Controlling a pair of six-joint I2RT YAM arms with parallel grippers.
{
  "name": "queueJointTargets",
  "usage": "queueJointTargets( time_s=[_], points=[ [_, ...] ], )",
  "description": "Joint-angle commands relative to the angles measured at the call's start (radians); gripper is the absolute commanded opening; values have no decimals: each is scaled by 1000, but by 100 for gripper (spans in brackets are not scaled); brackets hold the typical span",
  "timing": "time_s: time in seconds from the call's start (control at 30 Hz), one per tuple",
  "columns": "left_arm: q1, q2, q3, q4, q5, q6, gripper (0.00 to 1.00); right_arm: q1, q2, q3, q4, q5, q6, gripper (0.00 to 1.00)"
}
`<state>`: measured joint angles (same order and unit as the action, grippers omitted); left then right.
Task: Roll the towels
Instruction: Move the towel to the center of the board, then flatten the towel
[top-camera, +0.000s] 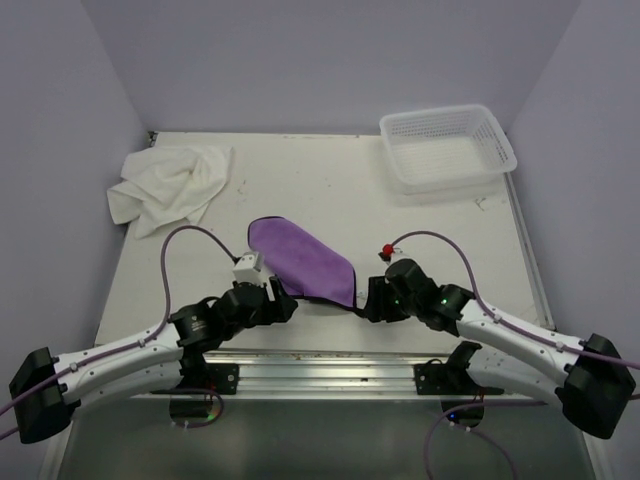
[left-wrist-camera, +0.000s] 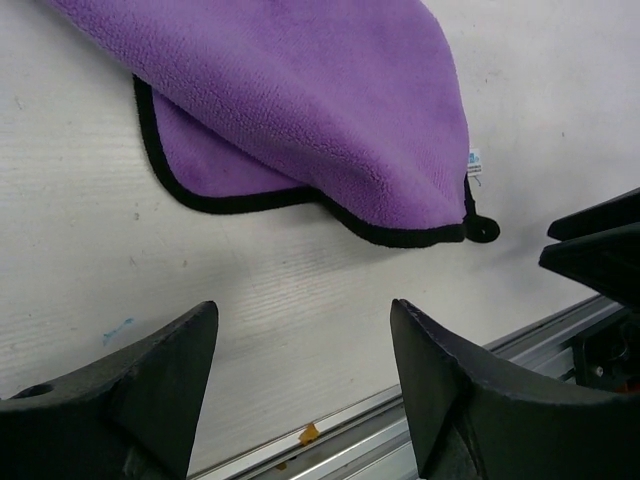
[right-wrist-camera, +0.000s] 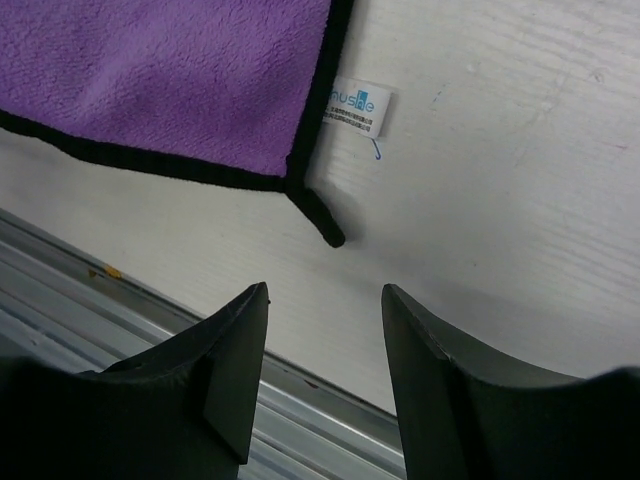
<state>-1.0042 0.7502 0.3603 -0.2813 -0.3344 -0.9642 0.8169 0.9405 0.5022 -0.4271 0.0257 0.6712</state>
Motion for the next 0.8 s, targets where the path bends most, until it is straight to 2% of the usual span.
queueJointTargets(
  time_s=[0.0,0.23,0.4,0.5,0.6,0.63,0.77],
  points=[
    [-4,-9,-14,-5,-52,-47,74,39,96,-16,140,-12,21,54],
    [-4,46,9,-19,-64,-48,76,105,196,-19,203,121,25,54],
    [-5,69,19,-9,-75,-44,78,107,260,-25,232,129,22,47],
    [-4,89,11,8,-83,-44,78,107,282,-27,249,131,30,35],
    [-4,113,9,19,-92,-48,78,107,271,-33,251,137,37,13],
    [-4,120,11,22,-100,-51,79,107,265,-31,246,137,36,0],
    [-2,167,38,16,-141,-64,79,107,192,-21,183,154,39,0]
  ],
)
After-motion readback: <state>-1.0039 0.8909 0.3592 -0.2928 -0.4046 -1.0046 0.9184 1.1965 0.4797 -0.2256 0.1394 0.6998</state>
